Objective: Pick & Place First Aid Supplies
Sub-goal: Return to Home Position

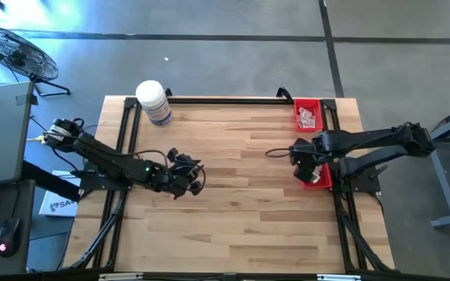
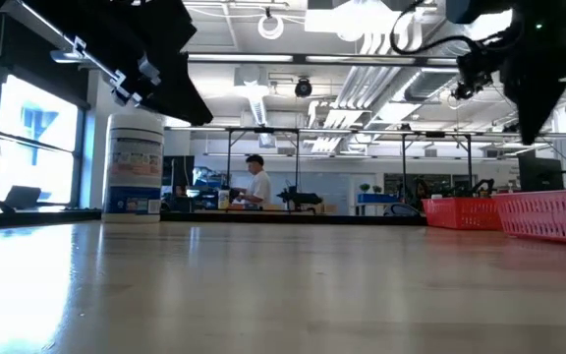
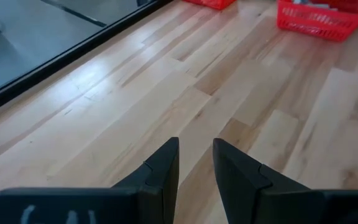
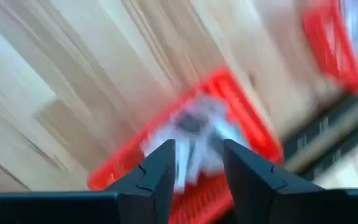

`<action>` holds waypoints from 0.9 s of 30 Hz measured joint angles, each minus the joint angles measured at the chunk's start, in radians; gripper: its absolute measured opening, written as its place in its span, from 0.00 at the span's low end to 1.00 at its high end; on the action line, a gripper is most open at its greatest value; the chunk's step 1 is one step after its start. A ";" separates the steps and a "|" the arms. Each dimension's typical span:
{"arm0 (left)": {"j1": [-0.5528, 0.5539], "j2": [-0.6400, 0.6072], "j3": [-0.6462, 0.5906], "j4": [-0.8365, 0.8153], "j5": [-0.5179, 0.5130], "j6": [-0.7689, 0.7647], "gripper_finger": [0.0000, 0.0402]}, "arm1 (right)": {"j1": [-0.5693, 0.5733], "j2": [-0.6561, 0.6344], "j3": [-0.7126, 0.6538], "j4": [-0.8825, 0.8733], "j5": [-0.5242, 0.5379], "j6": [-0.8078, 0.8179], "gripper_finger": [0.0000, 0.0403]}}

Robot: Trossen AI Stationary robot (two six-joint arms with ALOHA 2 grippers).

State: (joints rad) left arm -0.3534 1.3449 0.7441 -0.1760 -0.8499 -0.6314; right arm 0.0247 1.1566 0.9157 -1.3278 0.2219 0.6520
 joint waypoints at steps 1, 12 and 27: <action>0.000 -0.010 0.000 -0.002 0.010 -0.002 0.24 | -0.005 -0.008 -0.008 0.056 0.005 -0.040 0.32; 0.139 -0.041 -0.047 0.265 0.240 0.117 0.24 | -0.079 -0.036 -0.260 0.908 -0.212 -0.557 0.22; 0.302 -0.374 -0.317 0.400 0.272 0.316 0.24 | -0.243 -0.404 -0.489 1.269 -0.359 -0.754 0.04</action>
State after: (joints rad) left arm -0.0516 0.9708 0.4271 0.2241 -0.5775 -0.3152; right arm -0.2182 0.7529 0.4271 -0.0585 -0.1375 -0.1020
